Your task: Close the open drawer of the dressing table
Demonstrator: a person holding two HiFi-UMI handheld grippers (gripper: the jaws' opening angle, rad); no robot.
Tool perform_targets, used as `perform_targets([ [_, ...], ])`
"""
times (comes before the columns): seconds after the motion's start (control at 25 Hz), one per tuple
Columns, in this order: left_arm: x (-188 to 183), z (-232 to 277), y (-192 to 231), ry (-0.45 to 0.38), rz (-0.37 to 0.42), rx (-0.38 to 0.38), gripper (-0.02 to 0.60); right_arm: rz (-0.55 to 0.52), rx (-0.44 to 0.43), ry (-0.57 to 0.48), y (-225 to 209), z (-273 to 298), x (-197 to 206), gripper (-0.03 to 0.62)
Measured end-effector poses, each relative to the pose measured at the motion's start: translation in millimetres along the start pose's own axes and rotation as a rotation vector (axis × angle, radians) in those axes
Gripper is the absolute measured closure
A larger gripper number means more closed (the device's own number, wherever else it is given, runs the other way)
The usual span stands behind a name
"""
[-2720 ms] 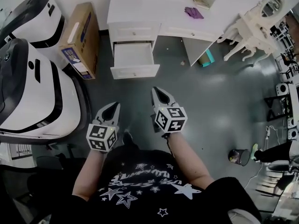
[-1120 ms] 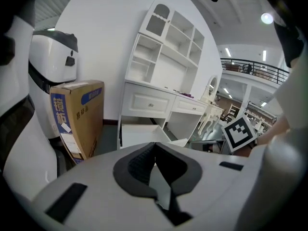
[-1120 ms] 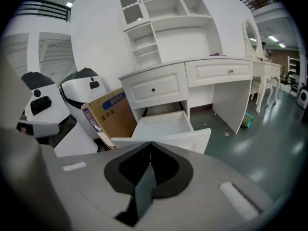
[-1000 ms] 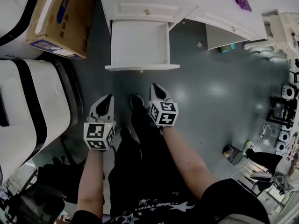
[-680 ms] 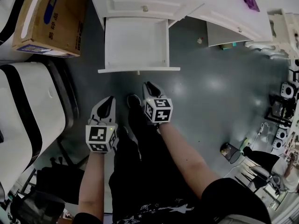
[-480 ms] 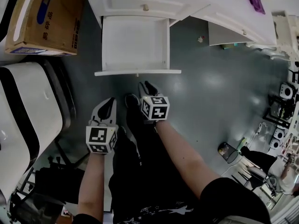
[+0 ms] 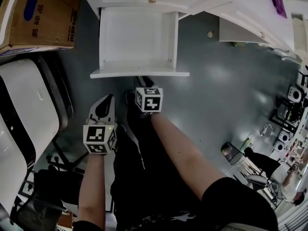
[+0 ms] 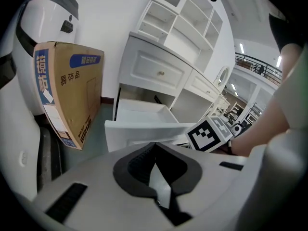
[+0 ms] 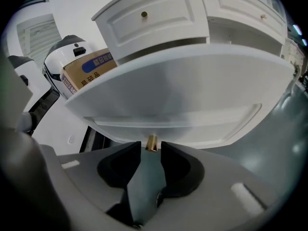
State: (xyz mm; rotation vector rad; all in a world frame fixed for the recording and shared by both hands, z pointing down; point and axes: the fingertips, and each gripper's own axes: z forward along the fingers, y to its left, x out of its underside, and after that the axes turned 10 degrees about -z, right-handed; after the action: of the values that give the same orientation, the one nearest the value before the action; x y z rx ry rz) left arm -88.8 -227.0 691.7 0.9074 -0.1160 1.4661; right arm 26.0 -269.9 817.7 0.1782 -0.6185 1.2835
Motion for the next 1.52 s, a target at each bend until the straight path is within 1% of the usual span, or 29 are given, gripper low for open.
perform_targets([
  [0.12,2,4,4,0.014,-0.004,-0.01,0.572,-0.011,0.01,0.009,-3,7,-3,0.478],
  [0.2,1,5,4,0.021,0.0,-0.015,0.572,-0.033,0.021,0.017,-2,9,-5,0.51],
  [0.24,2,5,4,0.024,-0.001,-0.017,0.572,-0.037,0.026,0.025,-2,9,-5,0.514],
  [0.36,1,6,3,0.033,-0.007,-0.025,0.572,-0.042,0.023,0.037,-3,10,-5,0.514],
  [0.56,-10,10,4,0.034,0.009,-0.036,0.572,-0.068,0.018,0.046,-7,15,-14,0.513],
  [0.92,-49,32,12,0.004,0.055,-0.038,0.572,-0.063,-0.002,0.079,-20,33,-47,0.513],
  [1.08,-57,41,20,0.019,0.064,-0.031,0.572,-0.078,0.003,0.074,-26,42,-65,0.511],
  [1.2,-61,52,25,0.045,0.1,-0.021,0.572,-0.084,-0.009,0.084,-29,47,-74,0.51],
  [1.28,-68,62,31,0.059,0.126,-0.017,0.572,-0.076,-0.019,0.096,-31,51,-82,0.51],
  [1.52,-101,87,37,0.078,0.177,0.015,0.572,0.018,-0.01,0.144,-42,60,-103,0.511],
])
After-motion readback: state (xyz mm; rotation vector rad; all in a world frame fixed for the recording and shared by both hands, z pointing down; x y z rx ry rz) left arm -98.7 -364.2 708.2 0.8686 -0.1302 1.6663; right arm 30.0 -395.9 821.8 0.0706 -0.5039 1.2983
